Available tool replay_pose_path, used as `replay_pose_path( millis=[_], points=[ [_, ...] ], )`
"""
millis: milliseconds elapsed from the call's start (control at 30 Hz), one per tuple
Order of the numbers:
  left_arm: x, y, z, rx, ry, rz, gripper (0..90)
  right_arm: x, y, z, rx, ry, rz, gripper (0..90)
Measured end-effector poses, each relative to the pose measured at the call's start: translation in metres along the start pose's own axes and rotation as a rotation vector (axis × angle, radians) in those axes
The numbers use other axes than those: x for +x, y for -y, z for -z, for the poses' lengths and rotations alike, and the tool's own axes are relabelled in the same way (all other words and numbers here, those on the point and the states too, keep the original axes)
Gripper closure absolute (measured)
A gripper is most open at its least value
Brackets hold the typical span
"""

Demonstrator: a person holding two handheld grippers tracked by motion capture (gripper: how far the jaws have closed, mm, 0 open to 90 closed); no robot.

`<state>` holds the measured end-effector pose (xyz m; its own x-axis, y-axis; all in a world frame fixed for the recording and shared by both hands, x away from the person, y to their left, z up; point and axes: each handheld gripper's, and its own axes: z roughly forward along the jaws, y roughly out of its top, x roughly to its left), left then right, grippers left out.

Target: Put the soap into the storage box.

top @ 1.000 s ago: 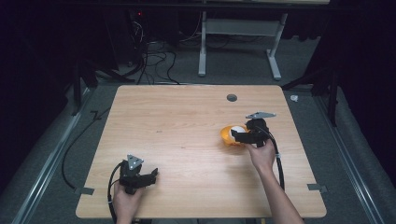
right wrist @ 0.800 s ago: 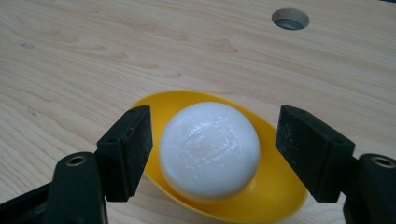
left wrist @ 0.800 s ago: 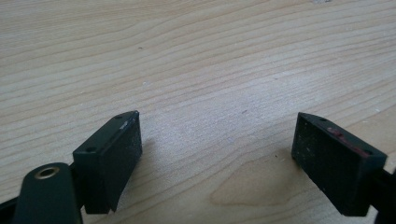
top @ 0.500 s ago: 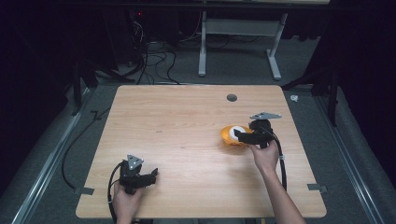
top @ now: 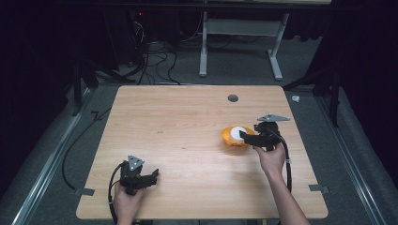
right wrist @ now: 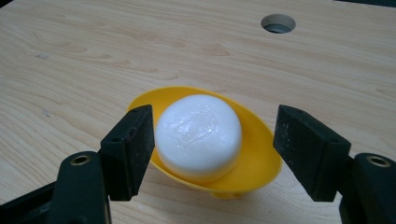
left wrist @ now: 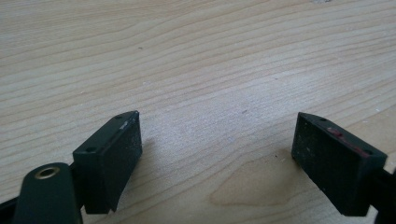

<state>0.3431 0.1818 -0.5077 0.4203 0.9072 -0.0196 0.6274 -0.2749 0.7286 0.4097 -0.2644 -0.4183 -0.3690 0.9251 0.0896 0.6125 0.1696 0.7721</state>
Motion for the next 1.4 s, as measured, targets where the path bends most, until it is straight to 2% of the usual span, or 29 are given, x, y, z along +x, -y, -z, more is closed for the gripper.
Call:
replay_pose_path(
  millis=[633, 1033, 1167, 1400],
  points=[
    [0.000, 0.000, 0.000, 0.000, 0.000, 0.000, 16.5, -0.004, 0.005, 0.021, -0.035, -0.001, 0.006, 30.1],
    [0.000, 0.000, 0.000, 0.000, -0.001, 0.000, 16.5, -0.008, 0.015, 0.040, -0.066, 0.006, -0.004, 30.4],
    [0.000, 0.000, 0.000, 0.000, -0.001, 0.000, 16.5, -0.008, 0.016, 0.043, -0.071, 0.005, 0.003, 30.4],
    [0.000, 0.000, 0.000, 0.000, -0.001, 0.000, 16.5, -0.009, 0.022, 0.048, -0.077, 0.004, -0.012, 30.4]
  ],
)
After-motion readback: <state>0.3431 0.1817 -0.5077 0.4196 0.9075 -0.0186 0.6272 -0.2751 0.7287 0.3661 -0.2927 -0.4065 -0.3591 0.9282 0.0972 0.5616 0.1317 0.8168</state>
